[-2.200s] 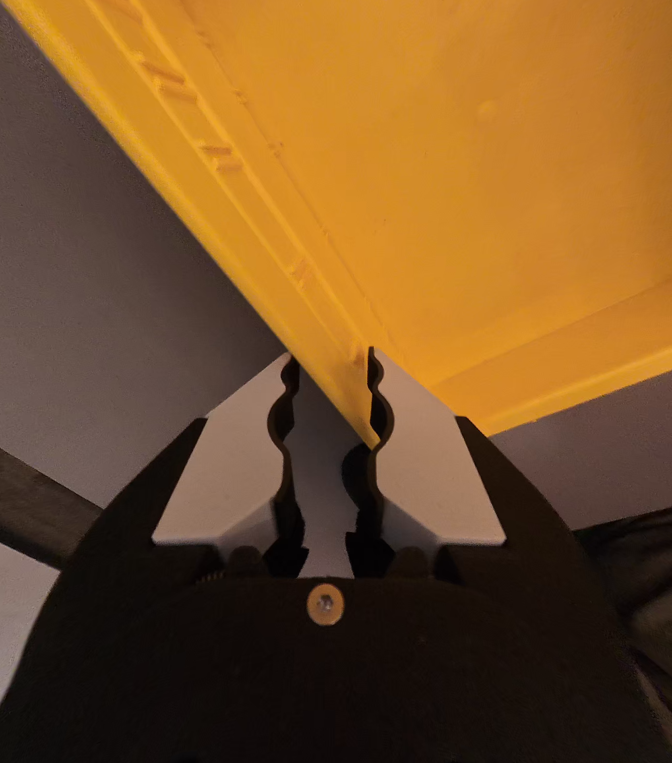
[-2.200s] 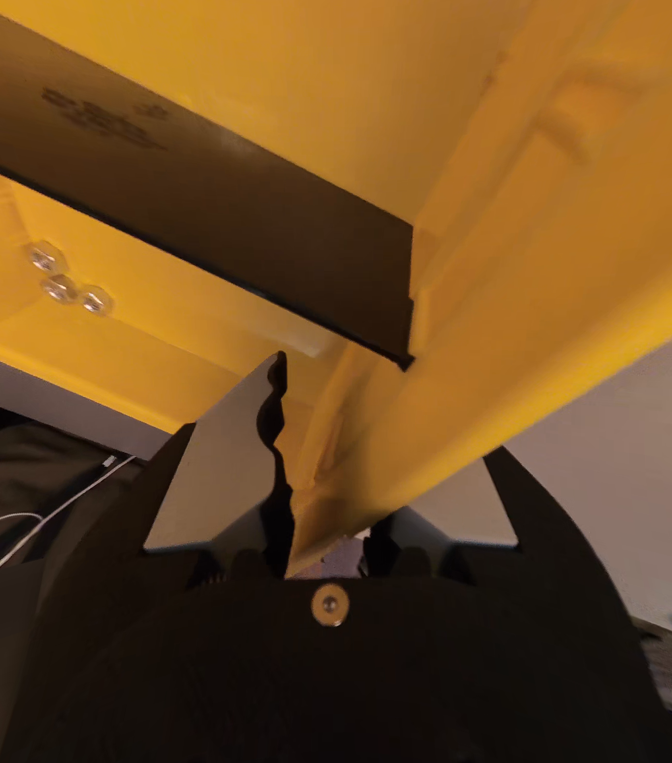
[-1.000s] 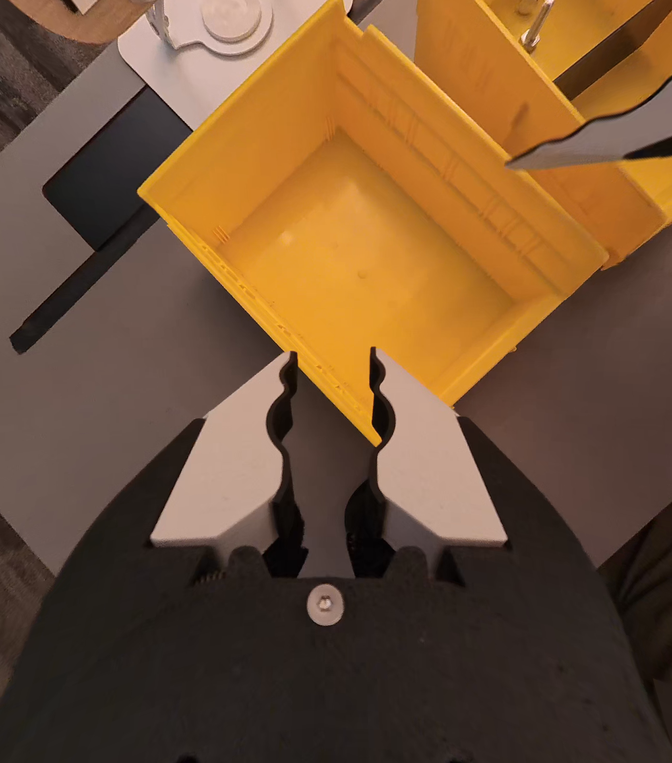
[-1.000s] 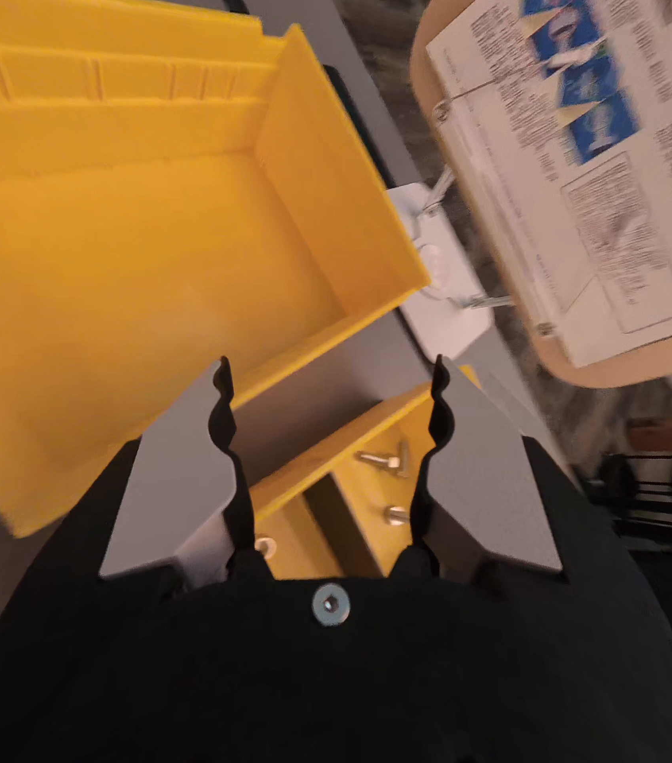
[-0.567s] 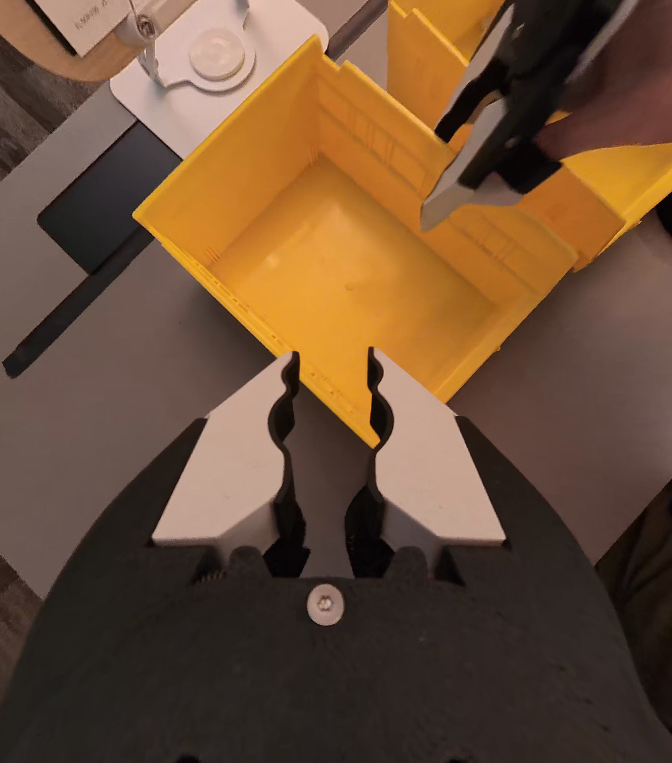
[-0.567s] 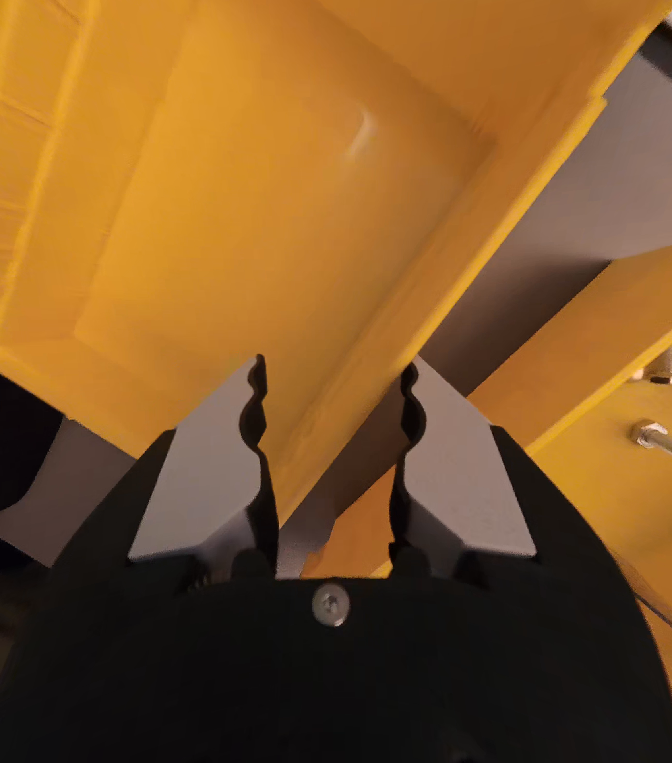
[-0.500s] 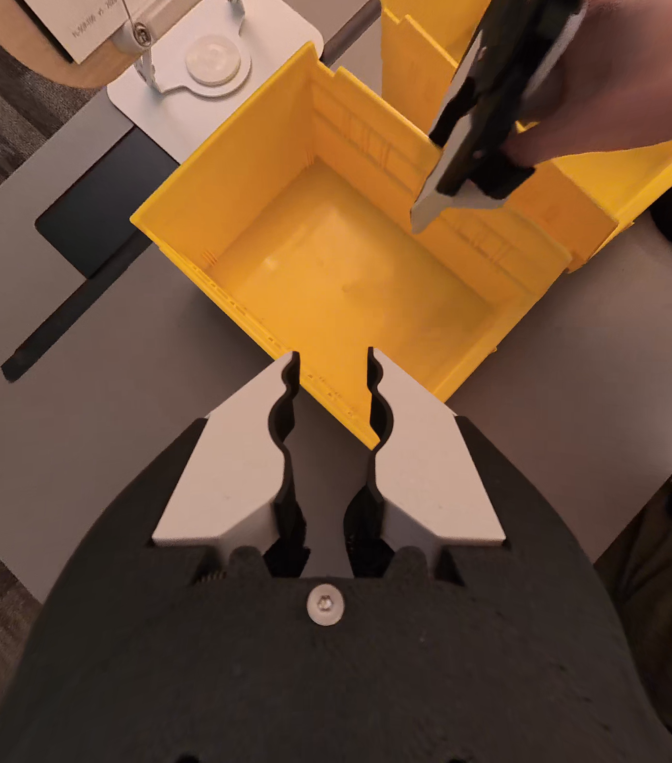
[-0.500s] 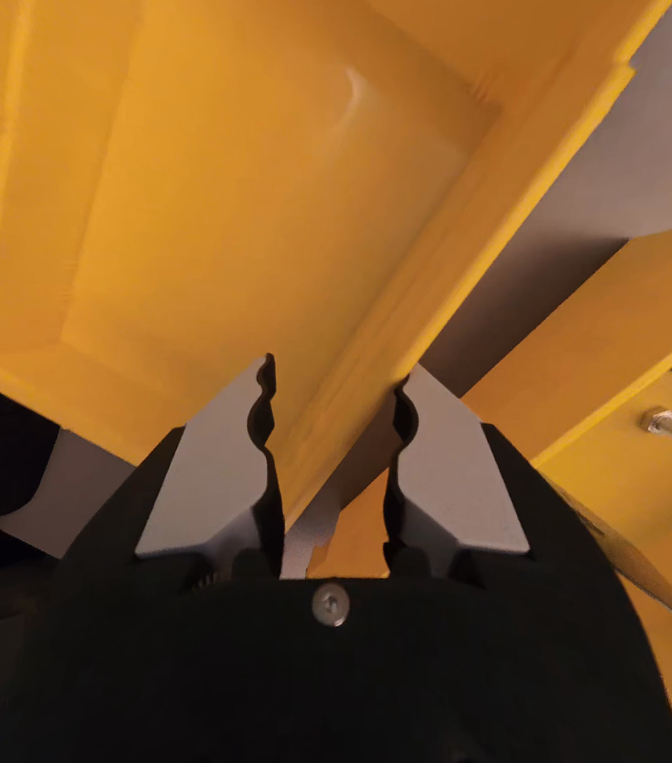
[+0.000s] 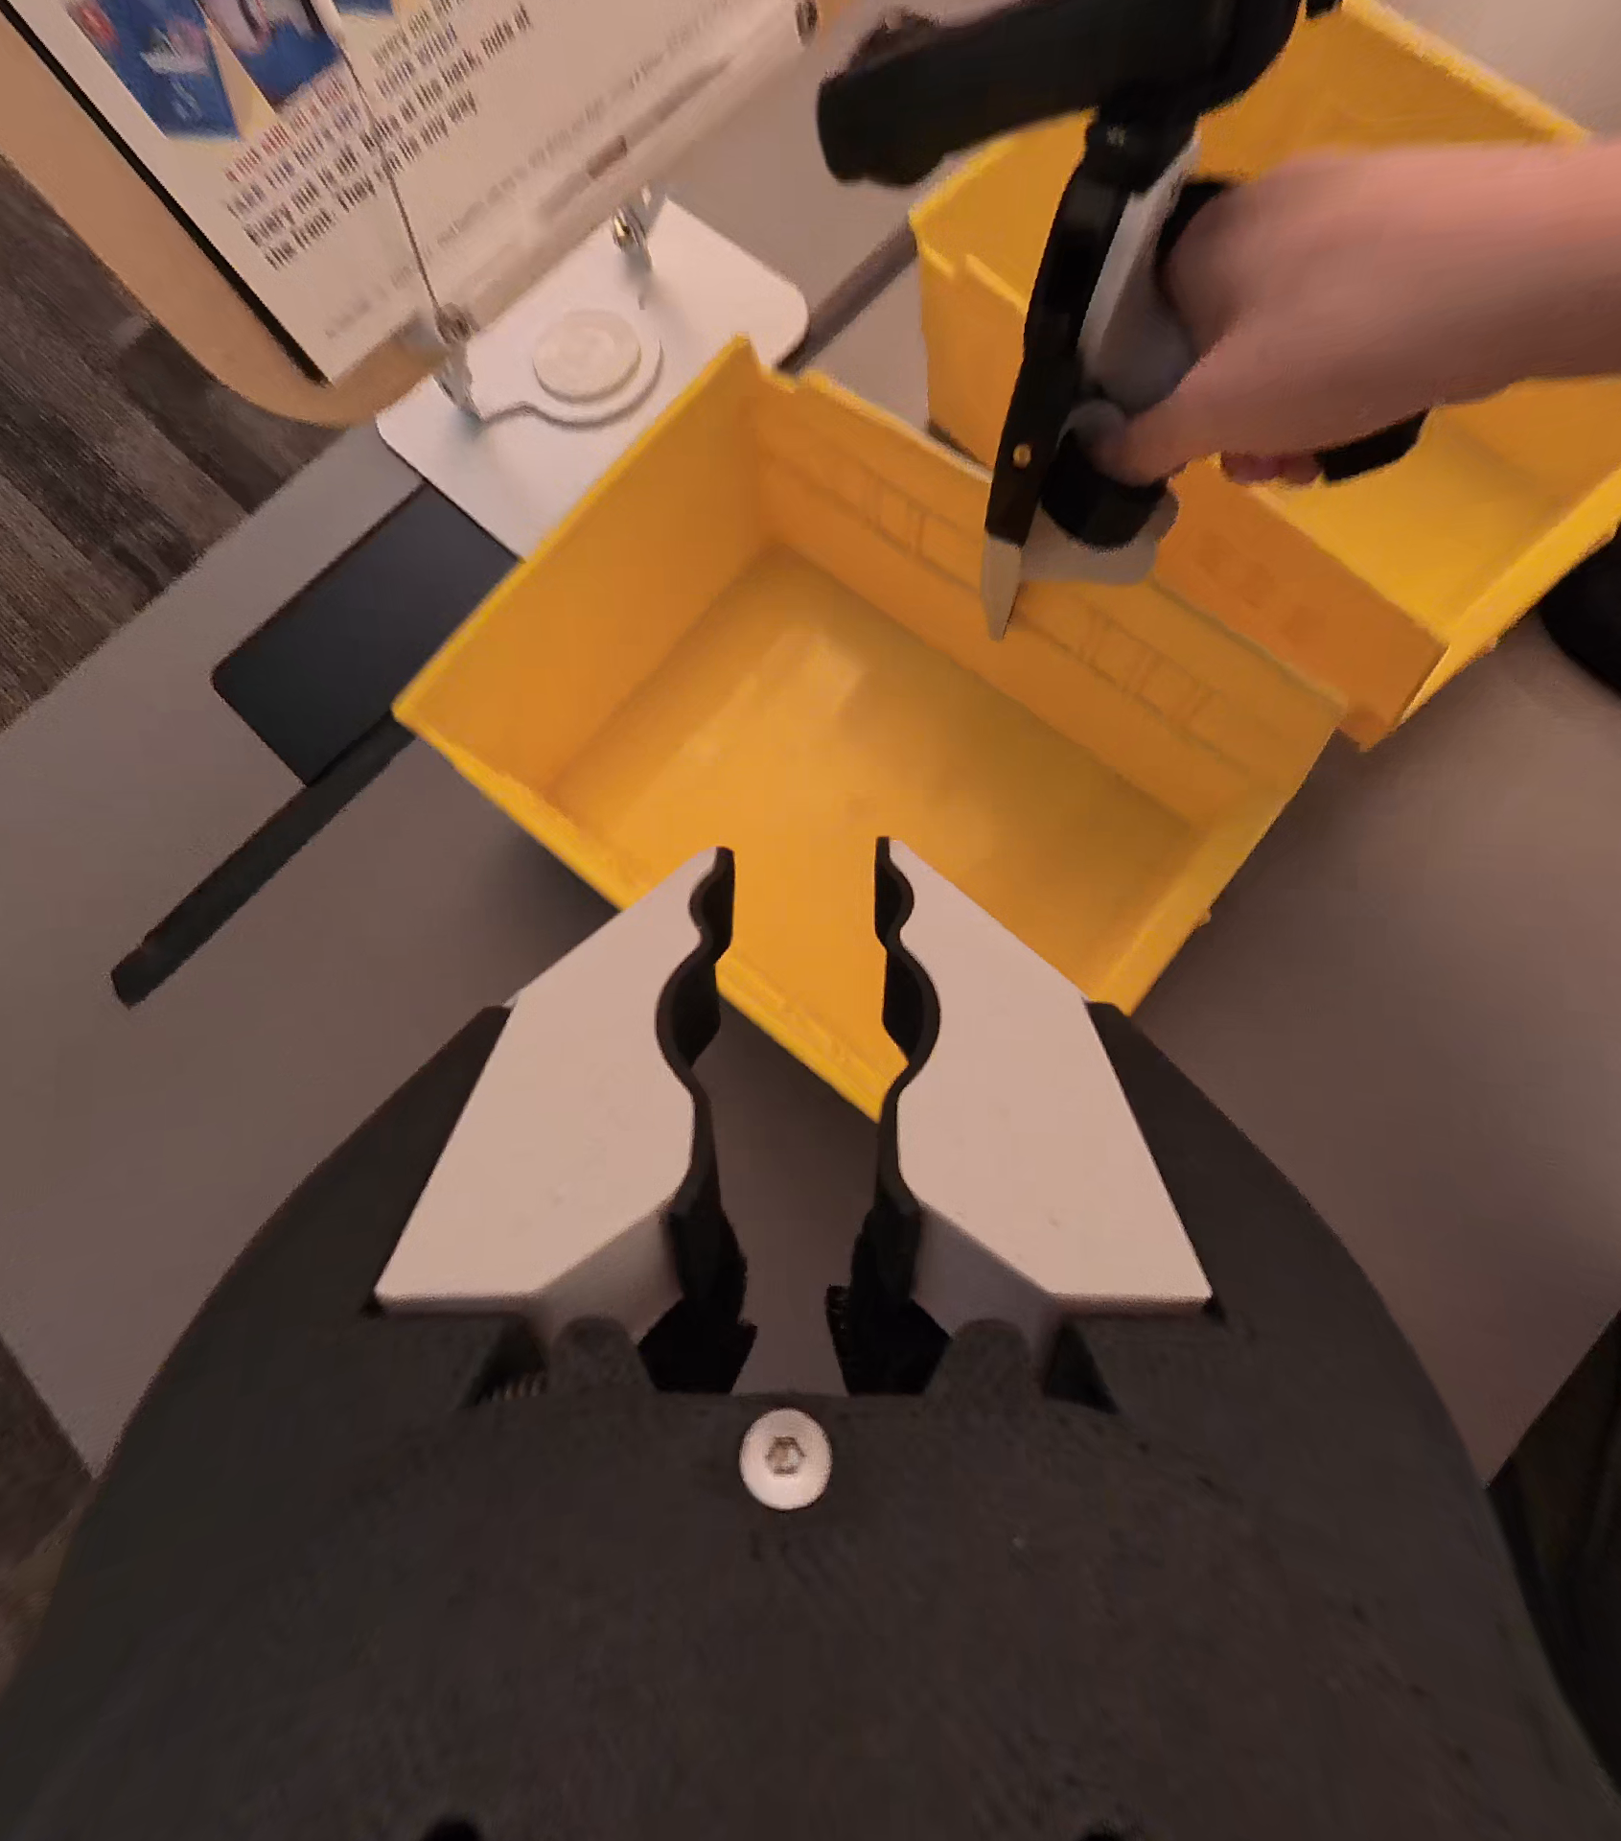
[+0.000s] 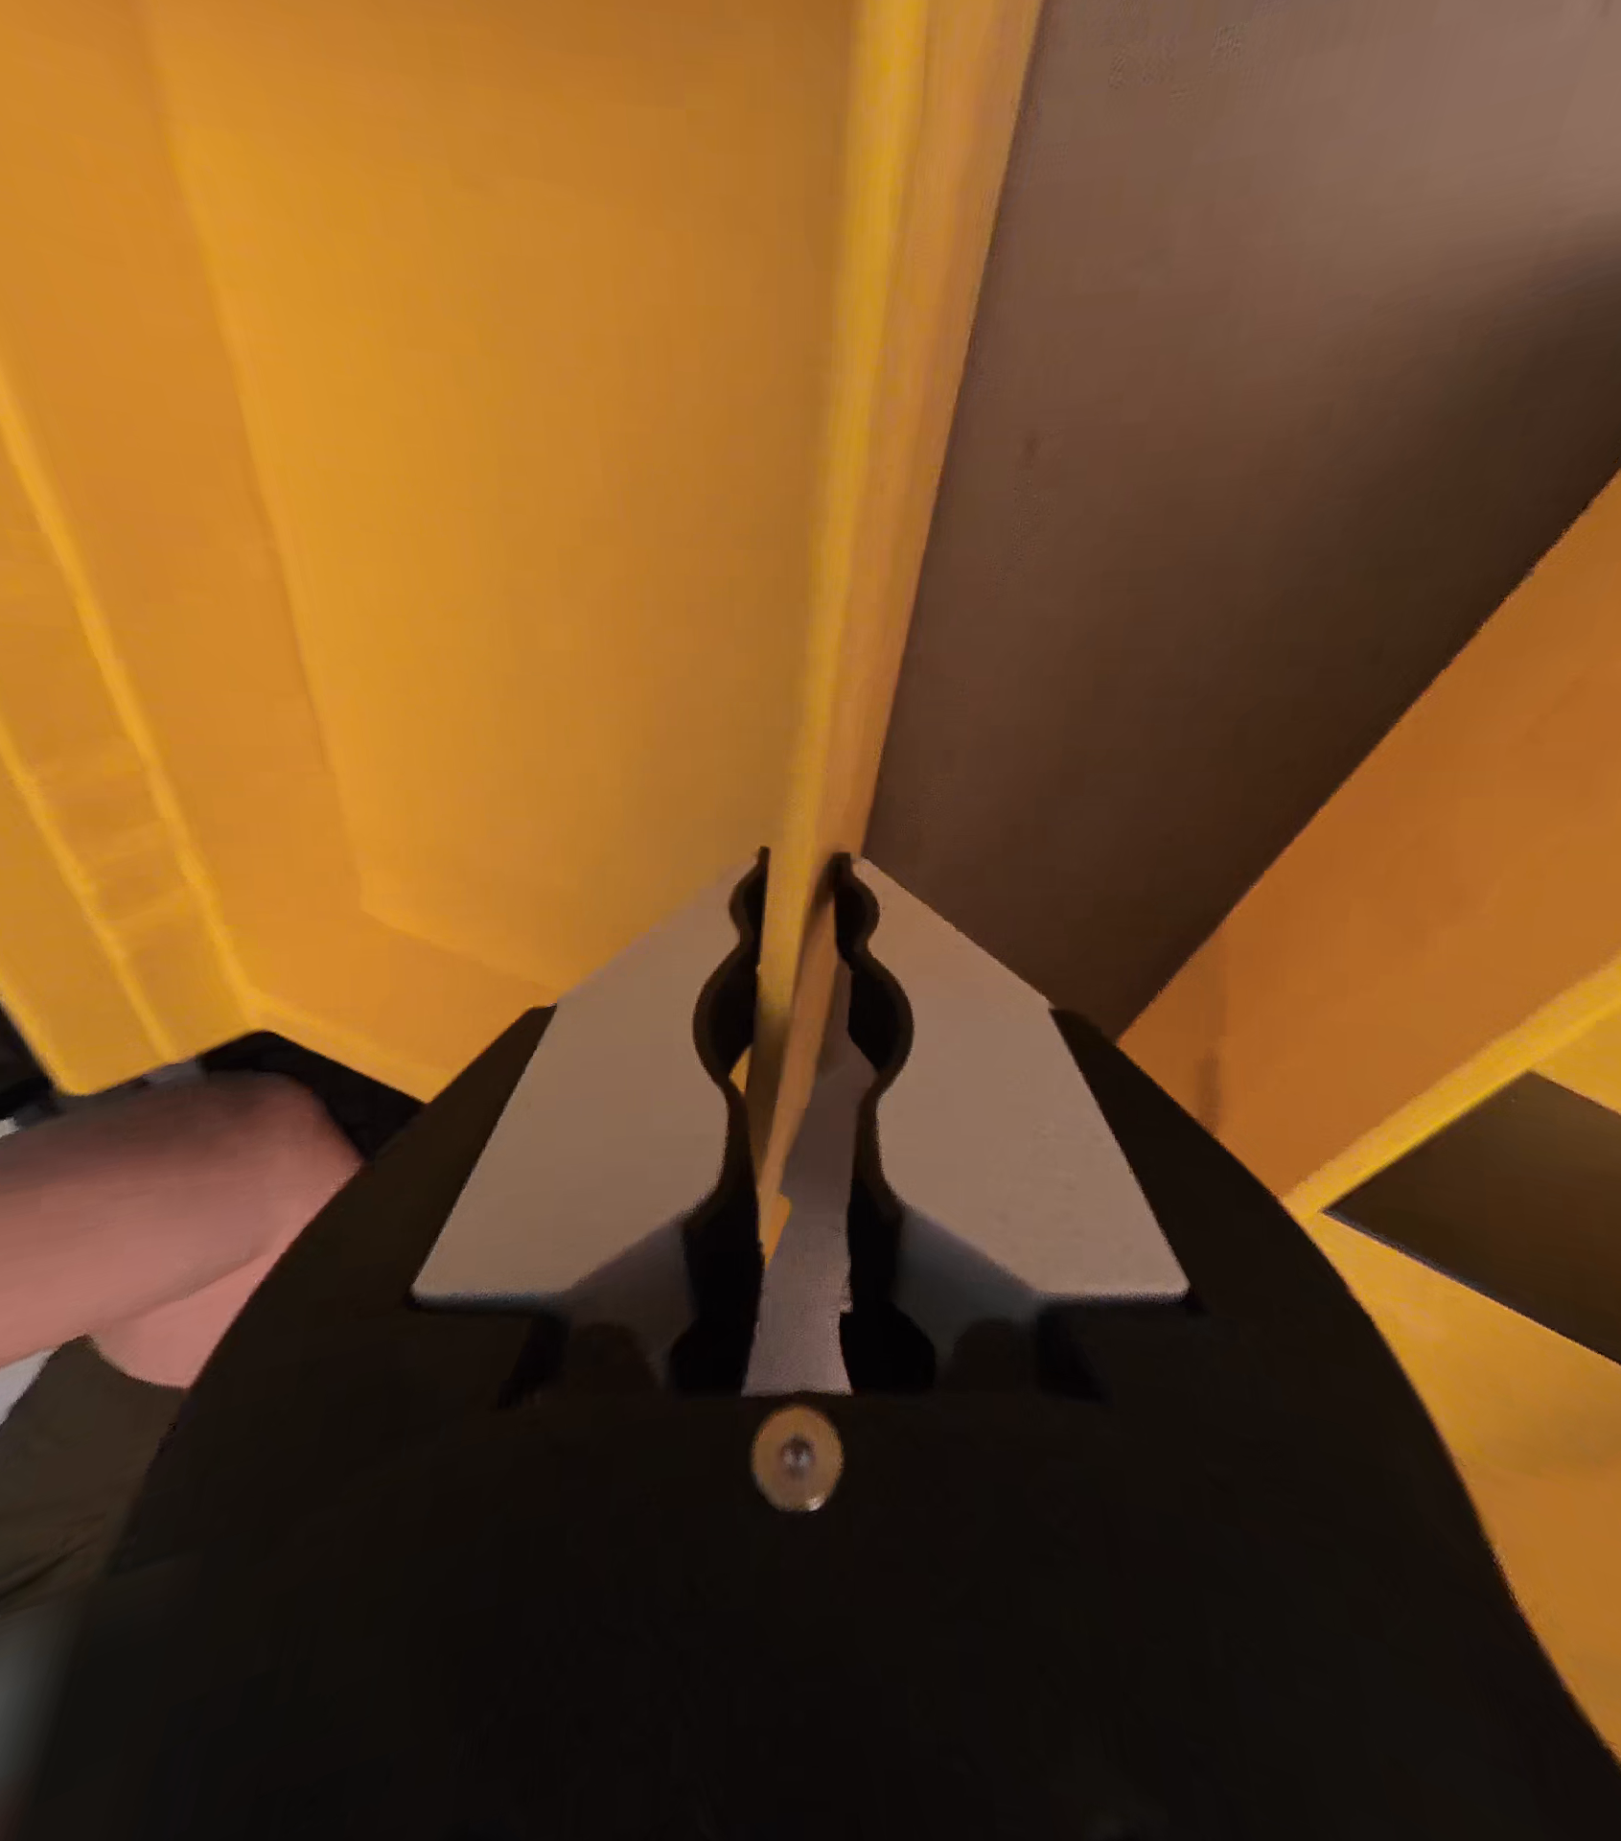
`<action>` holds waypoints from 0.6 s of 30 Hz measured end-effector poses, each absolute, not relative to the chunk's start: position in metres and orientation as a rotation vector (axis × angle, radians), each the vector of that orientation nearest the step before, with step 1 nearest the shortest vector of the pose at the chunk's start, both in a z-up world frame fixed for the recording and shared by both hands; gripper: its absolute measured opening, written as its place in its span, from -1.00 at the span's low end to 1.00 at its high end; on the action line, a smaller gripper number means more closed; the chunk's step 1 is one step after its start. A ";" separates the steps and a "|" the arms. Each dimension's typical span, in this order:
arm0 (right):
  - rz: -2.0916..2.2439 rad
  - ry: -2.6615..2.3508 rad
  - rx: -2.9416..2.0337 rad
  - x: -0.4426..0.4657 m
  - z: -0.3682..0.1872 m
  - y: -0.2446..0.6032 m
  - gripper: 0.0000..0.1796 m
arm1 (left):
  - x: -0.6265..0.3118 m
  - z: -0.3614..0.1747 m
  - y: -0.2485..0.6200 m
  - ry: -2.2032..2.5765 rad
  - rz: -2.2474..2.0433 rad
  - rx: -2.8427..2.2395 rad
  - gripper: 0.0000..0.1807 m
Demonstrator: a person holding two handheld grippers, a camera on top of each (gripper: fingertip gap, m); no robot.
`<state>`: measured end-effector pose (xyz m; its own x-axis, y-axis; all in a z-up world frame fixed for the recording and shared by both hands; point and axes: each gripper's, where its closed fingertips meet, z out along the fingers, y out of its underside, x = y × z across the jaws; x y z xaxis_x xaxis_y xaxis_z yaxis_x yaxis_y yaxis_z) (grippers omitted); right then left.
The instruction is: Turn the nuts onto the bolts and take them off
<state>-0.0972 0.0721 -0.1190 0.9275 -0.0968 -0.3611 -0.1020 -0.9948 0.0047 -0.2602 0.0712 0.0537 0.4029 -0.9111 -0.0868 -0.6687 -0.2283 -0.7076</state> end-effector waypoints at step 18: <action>0.667 0.177 -2.787 0.028 0.076 0.007 -0.89 | -0.281 0.208 0.063 0.716 -1.067 -1.335 -0.47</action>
<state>0.0279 0.0069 0.0758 0.8864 -0.0556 -0.4596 -0.1799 -0.9561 -0.2313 -0.2815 0.0632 0.2083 0.3852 -0.9090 0.1595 0.1972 -0.0878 -0.9764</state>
